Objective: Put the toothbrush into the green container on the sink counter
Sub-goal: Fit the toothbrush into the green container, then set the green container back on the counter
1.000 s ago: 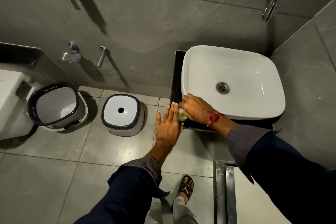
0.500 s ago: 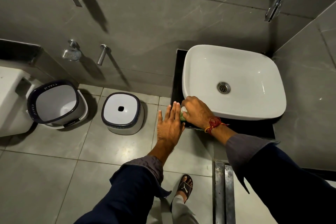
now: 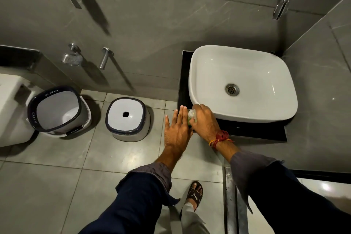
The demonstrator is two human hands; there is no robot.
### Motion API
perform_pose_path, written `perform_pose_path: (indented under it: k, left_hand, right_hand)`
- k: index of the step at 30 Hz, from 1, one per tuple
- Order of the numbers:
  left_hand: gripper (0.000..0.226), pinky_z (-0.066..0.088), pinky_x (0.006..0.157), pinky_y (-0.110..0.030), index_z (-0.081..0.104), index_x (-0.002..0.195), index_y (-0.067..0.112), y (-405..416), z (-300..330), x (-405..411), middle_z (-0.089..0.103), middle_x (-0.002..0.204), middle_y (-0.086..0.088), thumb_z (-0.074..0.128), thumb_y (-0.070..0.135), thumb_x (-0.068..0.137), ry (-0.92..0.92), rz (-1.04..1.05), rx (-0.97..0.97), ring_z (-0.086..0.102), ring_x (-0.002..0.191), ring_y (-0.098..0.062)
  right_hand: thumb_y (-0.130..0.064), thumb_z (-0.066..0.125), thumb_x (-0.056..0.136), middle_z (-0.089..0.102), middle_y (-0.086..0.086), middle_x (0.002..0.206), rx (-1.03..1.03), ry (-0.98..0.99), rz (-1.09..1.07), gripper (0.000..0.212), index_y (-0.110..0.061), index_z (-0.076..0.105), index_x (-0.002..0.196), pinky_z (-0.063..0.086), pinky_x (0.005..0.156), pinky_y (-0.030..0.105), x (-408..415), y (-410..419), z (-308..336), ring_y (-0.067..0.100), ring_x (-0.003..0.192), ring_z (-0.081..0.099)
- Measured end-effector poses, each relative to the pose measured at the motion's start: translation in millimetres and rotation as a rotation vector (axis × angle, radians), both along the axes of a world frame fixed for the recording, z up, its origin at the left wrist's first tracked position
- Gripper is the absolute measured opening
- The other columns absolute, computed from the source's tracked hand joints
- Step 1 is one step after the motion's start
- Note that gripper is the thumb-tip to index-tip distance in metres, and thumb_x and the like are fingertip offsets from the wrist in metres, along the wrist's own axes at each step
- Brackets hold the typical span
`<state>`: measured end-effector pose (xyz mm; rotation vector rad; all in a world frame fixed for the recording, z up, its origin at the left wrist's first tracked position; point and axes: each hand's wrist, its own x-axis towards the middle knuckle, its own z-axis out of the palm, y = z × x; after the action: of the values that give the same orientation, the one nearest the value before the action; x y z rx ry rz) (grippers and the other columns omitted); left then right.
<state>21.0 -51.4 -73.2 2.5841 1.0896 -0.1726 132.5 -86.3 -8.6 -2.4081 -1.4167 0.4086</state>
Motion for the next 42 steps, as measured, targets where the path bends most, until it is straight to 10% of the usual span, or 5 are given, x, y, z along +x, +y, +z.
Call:
perform_pose_path:
  k: [42]
  left_hand:
    - [0.079, 0.003, 0.126, -0.052, -0.005, 0.160, 0.012, -2, 6, -2, -0.009, 0.169, -0.009, 0.038, 0.048, 0.105, 0.003, -0.034, -0.012, -0.006, 0.156, -0.024]
  right_hand:
    - [-0.019, 0.069, 0.092, 0.066, 0.014, 0.109, 0.275, 0.230, -0.369, 0.022, -0.004, 0.068, 0.108, 0.058, 0.092, 0.039, -26, -7, -17, 0.026, 0.100, 0.066]
